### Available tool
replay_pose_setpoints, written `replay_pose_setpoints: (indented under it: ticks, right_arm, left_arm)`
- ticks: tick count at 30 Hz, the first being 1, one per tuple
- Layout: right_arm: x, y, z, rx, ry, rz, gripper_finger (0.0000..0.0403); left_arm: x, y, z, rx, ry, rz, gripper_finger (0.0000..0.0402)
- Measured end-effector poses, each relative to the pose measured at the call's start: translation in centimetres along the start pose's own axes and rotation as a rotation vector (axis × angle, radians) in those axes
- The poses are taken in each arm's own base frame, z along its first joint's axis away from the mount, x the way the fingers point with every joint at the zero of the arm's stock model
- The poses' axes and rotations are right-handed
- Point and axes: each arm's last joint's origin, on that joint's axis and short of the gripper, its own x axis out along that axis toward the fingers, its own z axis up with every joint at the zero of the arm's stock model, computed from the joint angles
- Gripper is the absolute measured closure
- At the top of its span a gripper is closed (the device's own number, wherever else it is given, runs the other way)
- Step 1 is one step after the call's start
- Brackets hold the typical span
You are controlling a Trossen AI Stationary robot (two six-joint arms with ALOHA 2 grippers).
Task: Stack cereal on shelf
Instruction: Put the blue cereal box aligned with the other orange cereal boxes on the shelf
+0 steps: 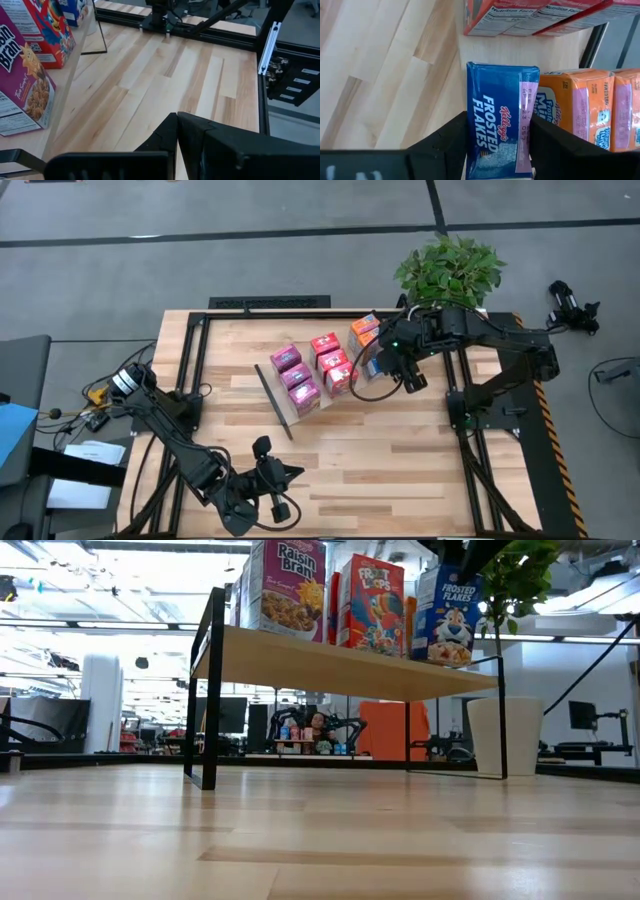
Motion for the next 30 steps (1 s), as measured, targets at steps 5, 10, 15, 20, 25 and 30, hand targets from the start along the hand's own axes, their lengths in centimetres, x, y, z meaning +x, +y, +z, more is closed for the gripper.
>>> replay_pose_setpoints:
  ticks: [5, 10, 15, 20, 25, 30]
  right_arm:
    - [0.0, 0.0, 0.0, -0.004, 0.002, -0.004, 0.0185]
    - [0.4, -0.4, 0.0, 0.002, 0.034, -0.031, 0.0179]
    - [0.4, -1.1, -0.4, 0.032, 0.036, -0.052, 0.0171]
    - [0.5, -1.4, -0.6, 0.055, 0.031, -0.037, 0.0169]
    - [0.5, -1.4, -0.6, 0.054, 0.031, -0.037, 0.0167]
    - [0.5, -1.4, -0.7, 0.054, 0.045, -0.055, 0.0162]
  left_arm:
    - [0.0, 0.0, 0.0, -0.002, -0.001, 0.001, 0.0402]
    - [0.0, 0.0, 0.0, -0.002, -0.001, 0.002, 0.0402]
    - [0.0, 0.0, 0.0, 0.0, -0.002, 0.003, 0.0402]
    - [0.0, 0.0, 0.0, 0.002, -0.003, 0.006, 0.0402]
    - [0.0, 0.0, 0.0, 0.013, -0.004, 0.007, 0.0402]
    - [0.0, 0.0, 0.0, 0.017, -0.004, 0.008, 0.0402]
